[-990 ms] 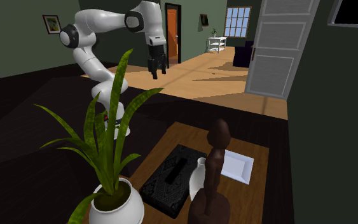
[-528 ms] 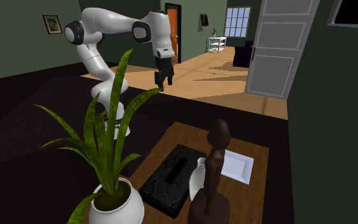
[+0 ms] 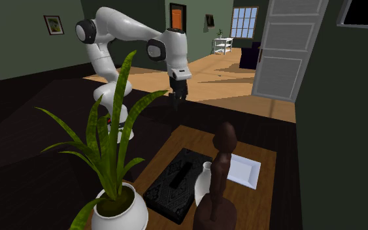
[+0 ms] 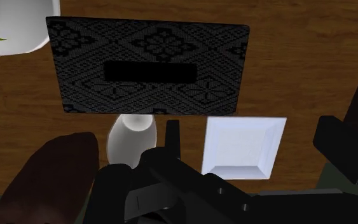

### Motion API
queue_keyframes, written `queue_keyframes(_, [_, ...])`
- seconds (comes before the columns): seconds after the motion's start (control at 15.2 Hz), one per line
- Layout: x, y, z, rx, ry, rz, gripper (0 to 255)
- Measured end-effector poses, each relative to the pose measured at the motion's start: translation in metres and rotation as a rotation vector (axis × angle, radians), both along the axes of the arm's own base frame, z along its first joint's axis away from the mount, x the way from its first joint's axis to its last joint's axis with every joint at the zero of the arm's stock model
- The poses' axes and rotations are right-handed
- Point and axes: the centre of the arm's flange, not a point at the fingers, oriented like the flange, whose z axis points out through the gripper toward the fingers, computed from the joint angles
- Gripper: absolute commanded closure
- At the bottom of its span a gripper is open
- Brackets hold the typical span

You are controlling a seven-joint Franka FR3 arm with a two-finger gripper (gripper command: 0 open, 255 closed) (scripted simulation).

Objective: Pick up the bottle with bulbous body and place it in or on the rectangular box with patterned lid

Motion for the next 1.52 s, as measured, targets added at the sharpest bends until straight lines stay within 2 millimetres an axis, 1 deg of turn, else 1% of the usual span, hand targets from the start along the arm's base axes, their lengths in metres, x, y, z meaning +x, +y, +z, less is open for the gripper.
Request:
queue_keyframes(0.13, [0.017, -0.010, -0.013, -0.002, 0.005, 0.001, 0])
queue_keyframes(0.26, [0.034, -0.026, -0.025, -0.004, 0.010, 0.001, 0])
queue_keyframes(0.33, [0.039, -0.032, -0.036, -0.005, 0.013, 0.002, 0])
queue_keyframes(0.73, [0.094, -0.073, -0.075, -0.013, 0.026, 0.003, 0])
queue_keyframes(0.99, [0.127, -0.103, -0.112, -0.017, 0.036, 0.004, 0])
queue_keyframes(1.12, [0.146, -0.116, -0.122, -0.019, 0.041, 0.005, 0])
queue_keyframes(1.19, [0.151, -0.125, -0.129, -0.020, 0.043, 0.005, 0])
queue_keyframes(1.32, [0.170, -0.138, -0.142, -0.023, 0.048, 0.006, 0])
queue_keyframes(1.39, [0.175, -0.142, -0.149, -0.024, 0.050, 0.006, 0])
queue_keyframes(1.52, [0.179, -0.145, -0.161, -0.024, 0.051, 0.006, 0])
